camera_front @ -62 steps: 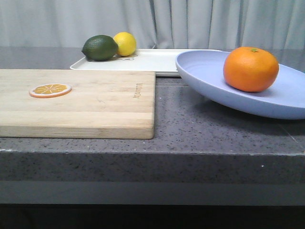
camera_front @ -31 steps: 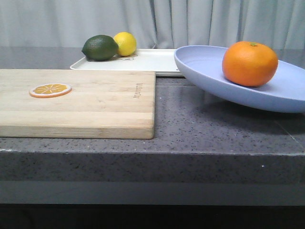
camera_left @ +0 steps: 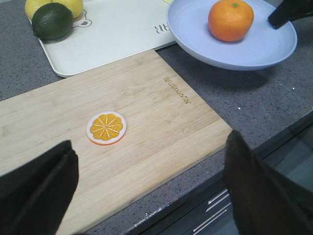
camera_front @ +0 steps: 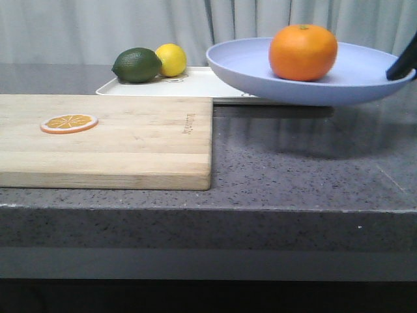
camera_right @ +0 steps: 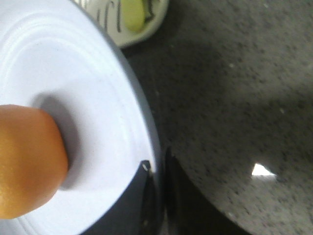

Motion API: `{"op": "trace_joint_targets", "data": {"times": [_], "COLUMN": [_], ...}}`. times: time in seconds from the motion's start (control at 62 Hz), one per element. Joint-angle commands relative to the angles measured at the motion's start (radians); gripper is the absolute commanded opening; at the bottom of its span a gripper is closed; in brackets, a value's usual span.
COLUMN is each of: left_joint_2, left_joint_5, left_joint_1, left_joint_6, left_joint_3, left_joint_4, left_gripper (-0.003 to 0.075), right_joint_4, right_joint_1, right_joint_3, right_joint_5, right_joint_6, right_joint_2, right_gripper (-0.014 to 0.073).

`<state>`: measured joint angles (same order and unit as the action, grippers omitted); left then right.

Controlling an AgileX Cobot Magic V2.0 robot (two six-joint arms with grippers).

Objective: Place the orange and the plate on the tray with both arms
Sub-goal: 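Lift the plate and carry it onto the white tray, then open the right gripper and raise it off the plate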

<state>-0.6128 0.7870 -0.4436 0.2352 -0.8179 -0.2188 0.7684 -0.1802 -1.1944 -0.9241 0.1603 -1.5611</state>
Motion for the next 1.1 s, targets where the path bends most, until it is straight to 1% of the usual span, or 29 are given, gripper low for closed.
{"op": "trace_joint_targets", "data": {"times": [0.0,0.242,0.5,0.678,0.726,0.888,1.081], "left_joint_2": [-0.008,-0.008,-0.008,-0.008,-0.008,-0.008,-0.008], "left_joint_5": [-0.077,-0.077,-0.077,-0.077,-0.077,-0.077,-0.077], "left_joint_1": [0.002,0.002,0.002,0.002,0.002,0.002,0.002], "left_joint_6": [0.001,0.001,0.001,0.001,0.001,0.001,0.001], "left_joint_3": [-0.025,-0.025,-0.025,-0.025,-0.025,-0.025,-0.025], "left_joint_4": [-0.013,-0.013,-0.013,-0.013,-0.013,-0.013,-0.013], "left_gripper": [0.0586,0.0586,0.0586,0.0586,0.0586,0.0586,0.0586], "right_joint_4": [0.039,-0.052,-0.069,-0.158,-0.181,-0.185,-0.185], "right_joint_1": [0.029,0.117,0.157,0.177,0.181,0.189,0.189], "right_joint_3": [-0.12,-0.406,-0.747,-1.008,-1.055,-1.135,-1.134], "right_joint_5": [-0.012,-0.026,-0.079,-0.109,-0.113,-0.124,-0.131], "right_joint_6": [-0.062,-0.196,-0.296,-0.397,-0.411,-0.412,-0.412], "right_joint_2": [-0.015,-0.214,-0.451,-0.613,-0.638,-0.689,-0.691], "right_gripper": [-0.0067,-0.0067,-0.0067,-0.0067,-0.0067,-0.0067,-0.0067]}}
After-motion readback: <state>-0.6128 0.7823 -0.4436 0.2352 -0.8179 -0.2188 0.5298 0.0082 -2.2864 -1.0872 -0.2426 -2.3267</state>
